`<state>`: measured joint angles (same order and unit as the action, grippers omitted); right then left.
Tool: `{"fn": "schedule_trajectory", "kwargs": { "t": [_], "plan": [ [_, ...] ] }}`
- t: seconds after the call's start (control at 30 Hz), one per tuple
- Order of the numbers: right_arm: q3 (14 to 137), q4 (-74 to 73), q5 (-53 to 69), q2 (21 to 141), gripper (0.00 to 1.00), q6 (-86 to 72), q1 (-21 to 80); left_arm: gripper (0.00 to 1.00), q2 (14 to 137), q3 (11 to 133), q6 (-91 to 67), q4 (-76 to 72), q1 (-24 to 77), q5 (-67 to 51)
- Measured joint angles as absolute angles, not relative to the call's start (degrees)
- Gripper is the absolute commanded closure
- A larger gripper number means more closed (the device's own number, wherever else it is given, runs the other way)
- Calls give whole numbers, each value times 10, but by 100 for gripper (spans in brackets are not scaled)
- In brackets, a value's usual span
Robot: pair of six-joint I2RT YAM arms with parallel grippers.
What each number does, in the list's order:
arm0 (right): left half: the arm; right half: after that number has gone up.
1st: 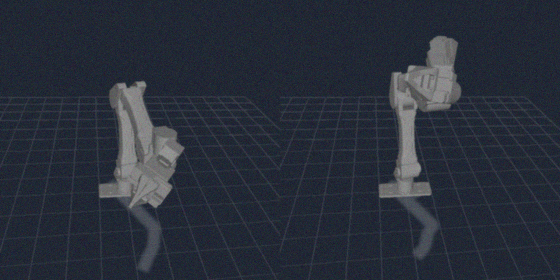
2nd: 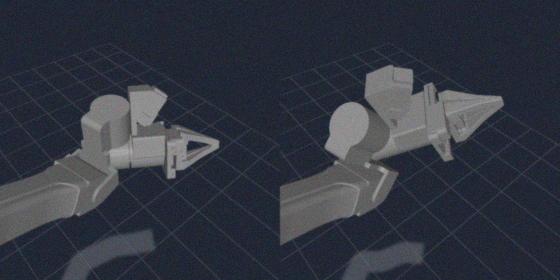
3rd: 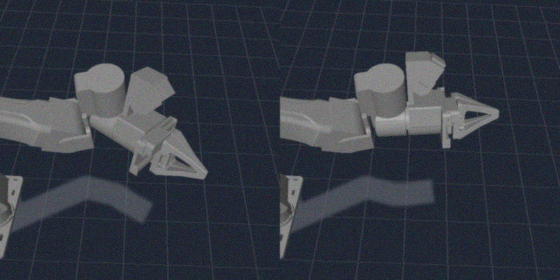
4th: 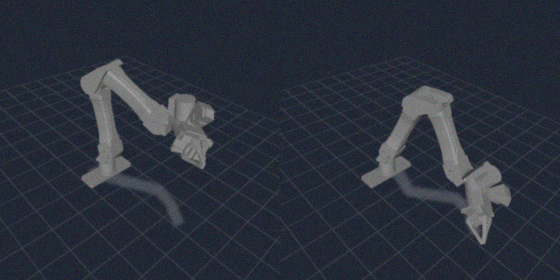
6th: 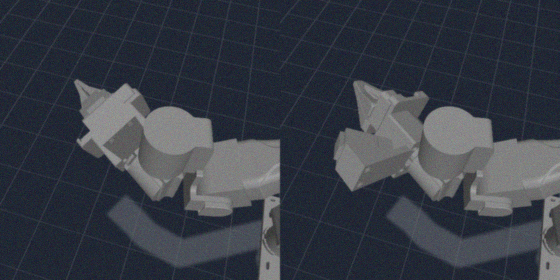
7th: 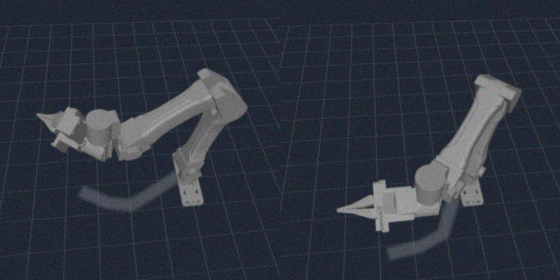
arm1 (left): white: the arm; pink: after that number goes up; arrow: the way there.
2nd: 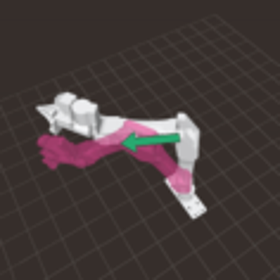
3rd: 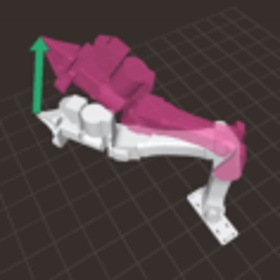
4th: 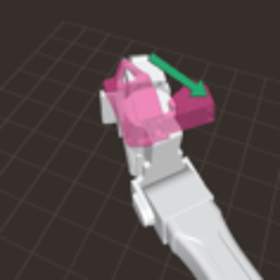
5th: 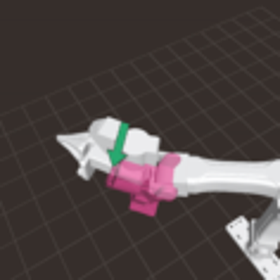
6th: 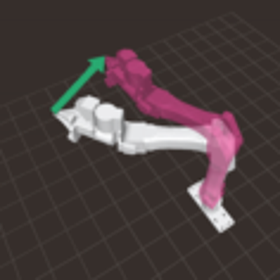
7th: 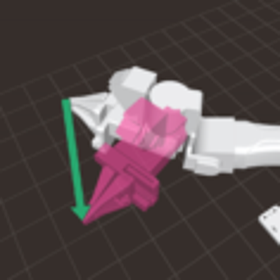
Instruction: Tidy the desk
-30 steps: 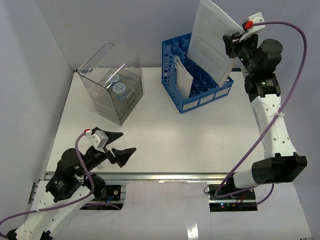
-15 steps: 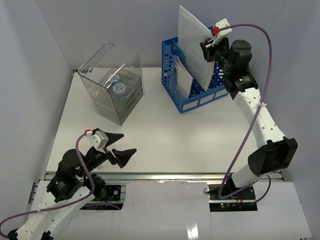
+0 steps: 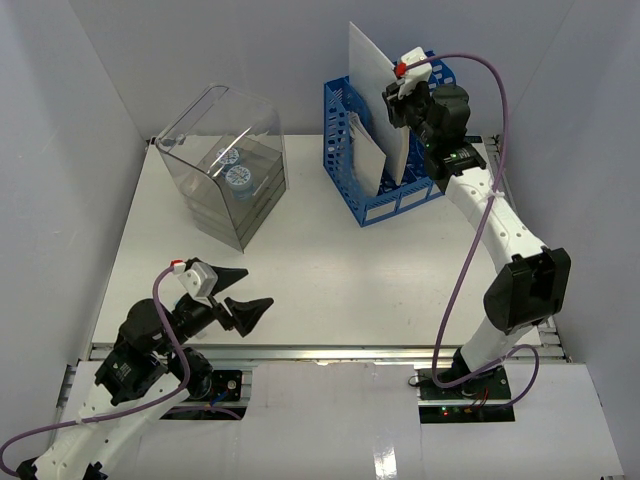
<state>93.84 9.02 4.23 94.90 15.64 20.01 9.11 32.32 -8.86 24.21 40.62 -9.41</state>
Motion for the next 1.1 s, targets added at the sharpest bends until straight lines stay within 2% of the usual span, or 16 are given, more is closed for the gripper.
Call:
{"fn": "schedule_trajectory", "kwargs": {
  "t": [0.33,0.4,0.43,0.57,0.6,0.7,0.87,1.1],
  "plan": [
    [892,133,51,968,92,130,200,2,71,315,-92,243,406,-83],
    [885,140,55,971,88,123,199,2,70,315,-93,244,406,-83],
    [881,144,57,972,78,120,199,2,70,315,-93,244,406,-83],
    [867,161,69,978,11,110,192,2,70,315,-93,244,406,-83],
    [862,167,73,978,5,111,190,2,69,315,-93,244,406,-82],
    [850,173,81,978,10,114,184,2,69,315,-95,244,406,-81],
    [823,127,81,946,10,125,181,2,74,315,-97,244,406,-81],
    [675,42,109,724,10,137,181,2,121,327,-120,252,406,-79]
  ]
}}
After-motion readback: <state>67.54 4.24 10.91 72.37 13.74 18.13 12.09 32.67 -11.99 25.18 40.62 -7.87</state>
